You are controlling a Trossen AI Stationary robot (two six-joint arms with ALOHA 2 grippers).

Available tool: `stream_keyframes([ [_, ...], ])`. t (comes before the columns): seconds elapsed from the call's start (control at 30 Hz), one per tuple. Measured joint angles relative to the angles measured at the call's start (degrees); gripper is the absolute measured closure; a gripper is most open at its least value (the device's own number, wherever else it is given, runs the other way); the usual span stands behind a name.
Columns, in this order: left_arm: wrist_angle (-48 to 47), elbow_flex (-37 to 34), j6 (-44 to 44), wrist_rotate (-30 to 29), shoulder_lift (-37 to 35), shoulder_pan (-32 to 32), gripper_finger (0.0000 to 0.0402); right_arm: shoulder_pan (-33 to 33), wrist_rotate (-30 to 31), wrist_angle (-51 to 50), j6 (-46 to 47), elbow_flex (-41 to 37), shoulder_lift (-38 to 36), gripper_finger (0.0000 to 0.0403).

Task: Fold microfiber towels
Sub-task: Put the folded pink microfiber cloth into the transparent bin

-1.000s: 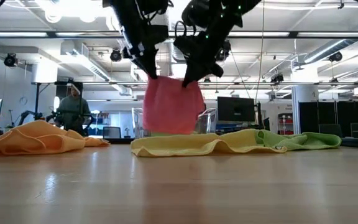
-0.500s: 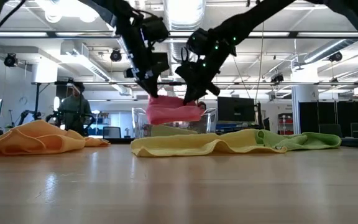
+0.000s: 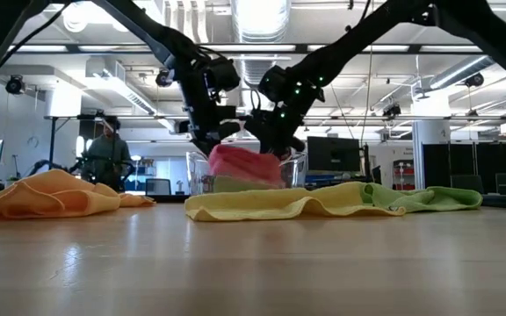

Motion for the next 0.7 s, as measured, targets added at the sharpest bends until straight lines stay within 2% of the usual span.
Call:
stream_keyframes([
  [0.1,0.57,0.00,-0.01,-1.92,0.05,0.48,0.0401,-0.32,0.40,-0.97,-0.01,1.88,1.33,0.0394],
  [0.37,5.03,0.02,0.29,-1.76,0.09,1.13,0.0401,-1.08,0.48,-6.50,-0.02,4.08,2.61,0.0394],
  [0.57,5.32,0.02,0.22,-1.60,0.09,1.15,0.0401,-1.19,0.57,-5.64,-2.82,4.05,2.64,0.0393],
  [0.7,5.26,0.02,2.18,-0.79,0.09,1.16,0.0399,-1.19,0.62,-5.79,-3.04,4.01,2.64,0.0378],
])
